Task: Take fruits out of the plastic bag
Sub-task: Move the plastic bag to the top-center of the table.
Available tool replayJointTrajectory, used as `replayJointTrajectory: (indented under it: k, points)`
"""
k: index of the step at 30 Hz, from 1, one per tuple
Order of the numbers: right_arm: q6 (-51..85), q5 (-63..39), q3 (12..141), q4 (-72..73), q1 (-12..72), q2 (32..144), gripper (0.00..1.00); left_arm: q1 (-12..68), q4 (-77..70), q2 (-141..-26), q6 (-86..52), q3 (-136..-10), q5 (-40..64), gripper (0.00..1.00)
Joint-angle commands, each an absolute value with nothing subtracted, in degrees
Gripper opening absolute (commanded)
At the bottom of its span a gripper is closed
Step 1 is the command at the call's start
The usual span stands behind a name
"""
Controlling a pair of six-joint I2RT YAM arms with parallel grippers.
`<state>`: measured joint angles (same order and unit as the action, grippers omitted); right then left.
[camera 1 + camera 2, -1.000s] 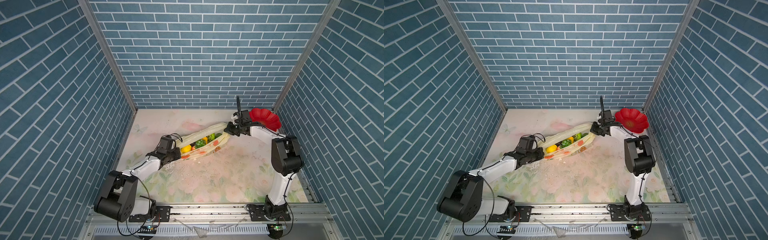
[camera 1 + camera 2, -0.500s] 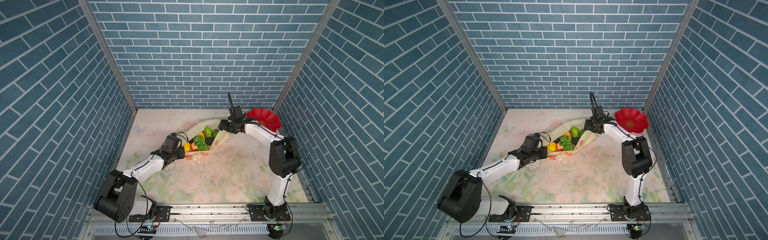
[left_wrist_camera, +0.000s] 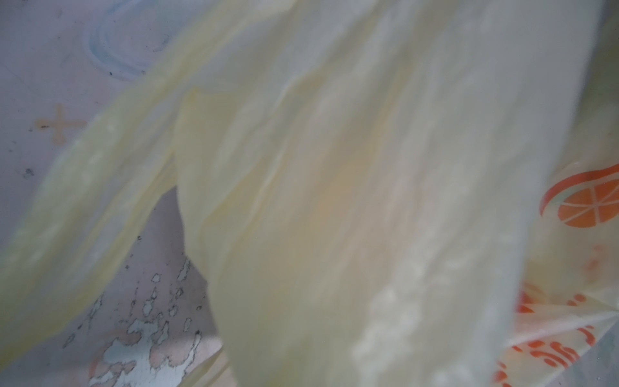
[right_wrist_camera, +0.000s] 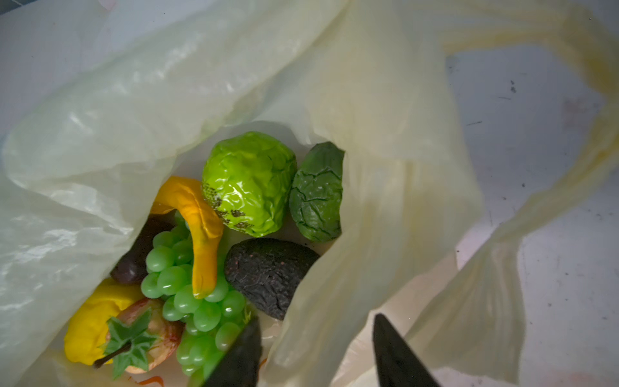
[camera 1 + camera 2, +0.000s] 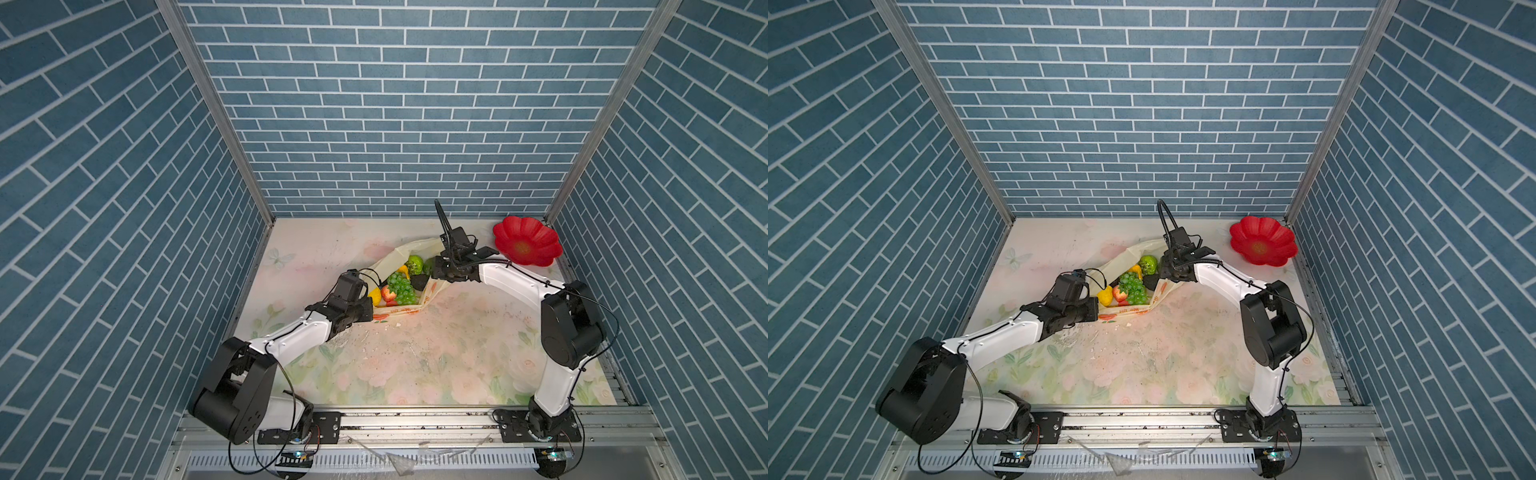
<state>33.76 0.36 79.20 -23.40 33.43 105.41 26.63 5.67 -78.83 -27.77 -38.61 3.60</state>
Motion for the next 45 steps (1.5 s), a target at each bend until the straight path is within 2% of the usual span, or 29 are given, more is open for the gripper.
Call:
replayJointTrajectory:
  k: [1,3,5,11,22,36,45]
  points:
    - [33.53,3.72,74.49,-23.62,33.48,102.43,0.27,26.9,6.57,-79.3,-27.54,-38.85,2.07,0.0]
    - [33.27,5.03,71.66,-23.6,33.49,99.6,0.16,26.93,7.05,-79.3,-28.06,-38.86,1.61,0.0]
    - [33.39,5.49,68.3,-22.96,33.43,96.95,0.09,26.9,7.06,-79.12,-28.47,-38.59,1.56,0.0]
    - [35.7,4.17,60.46,-19.39,33.4,94.7,0.04,26.94,6.85,-77.93,-29.53,-37.36,1.58,0.01]
    - [36.7,2.04,60.46,-13.67,33.4,100.5,0.03,24.88,8.89,-82.57,-30.26,-39.25,-0.52,0.02]
    - [33.4,0.24,78.7,-15.35,33.41,113.43,0.03,15.96,7.46,-89.23,-26.51,-47.34,-1.56,0.02]
    - [35.81,-1.29,72.04,-13.21,33.49,109.9,0.04,16.0,3.46,-87.4,-26.57,-43.06,2.82,0.02]
